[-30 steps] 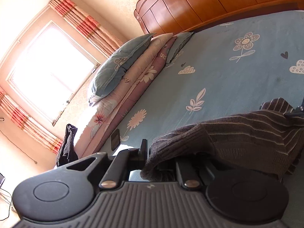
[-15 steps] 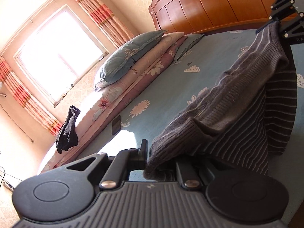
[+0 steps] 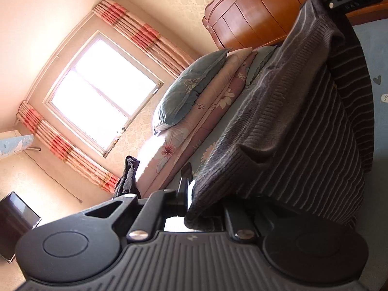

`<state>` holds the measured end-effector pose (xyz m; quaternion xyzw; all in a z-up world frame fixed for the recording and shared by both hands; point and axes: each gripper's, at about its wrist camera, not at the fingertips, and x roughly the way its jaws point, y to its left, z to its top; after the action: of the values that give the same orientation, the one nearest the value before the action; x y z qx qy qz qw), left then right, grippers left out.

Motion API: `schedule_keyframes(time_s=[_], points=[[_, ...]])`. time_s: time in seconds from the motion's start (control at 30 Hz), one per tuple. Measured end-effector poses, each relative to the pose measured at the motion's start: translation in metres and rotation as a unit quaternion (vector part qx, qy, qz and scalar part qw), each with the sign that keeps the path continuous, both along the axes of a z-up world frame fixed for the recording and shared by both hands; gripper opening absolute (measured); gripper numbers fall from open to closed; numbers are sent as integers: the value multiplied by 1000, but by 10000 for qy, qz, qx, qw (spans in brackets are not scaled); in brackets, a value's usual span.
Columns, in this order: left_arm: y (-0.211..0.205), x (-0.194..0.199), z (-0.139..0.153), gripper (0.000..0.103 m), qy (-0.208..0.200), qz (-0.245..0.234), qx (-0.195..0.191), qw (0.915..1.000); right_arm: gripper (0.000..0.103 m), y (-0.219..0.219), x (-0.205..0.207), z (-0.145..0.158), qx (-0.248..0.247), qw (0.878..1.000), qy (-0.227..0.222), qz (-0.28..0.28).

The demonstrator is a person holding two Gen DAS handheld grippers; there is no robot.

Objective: Fold clothes
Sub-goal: 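Lift the sweater high with both grippers to shake it out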

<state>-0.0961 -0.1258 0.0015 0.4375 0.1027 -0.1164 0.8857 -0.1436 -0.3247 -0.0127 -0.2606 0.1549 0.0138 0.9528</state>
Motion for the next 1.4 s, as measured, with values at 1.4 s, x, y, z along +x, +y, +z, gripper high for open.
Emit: schedule_keyframes(time_s=[1.4], points=[[-39,-69,169,11,-1607,724,-920,9800,7,-14,-75,182,-753,9814,-1738,-311]])
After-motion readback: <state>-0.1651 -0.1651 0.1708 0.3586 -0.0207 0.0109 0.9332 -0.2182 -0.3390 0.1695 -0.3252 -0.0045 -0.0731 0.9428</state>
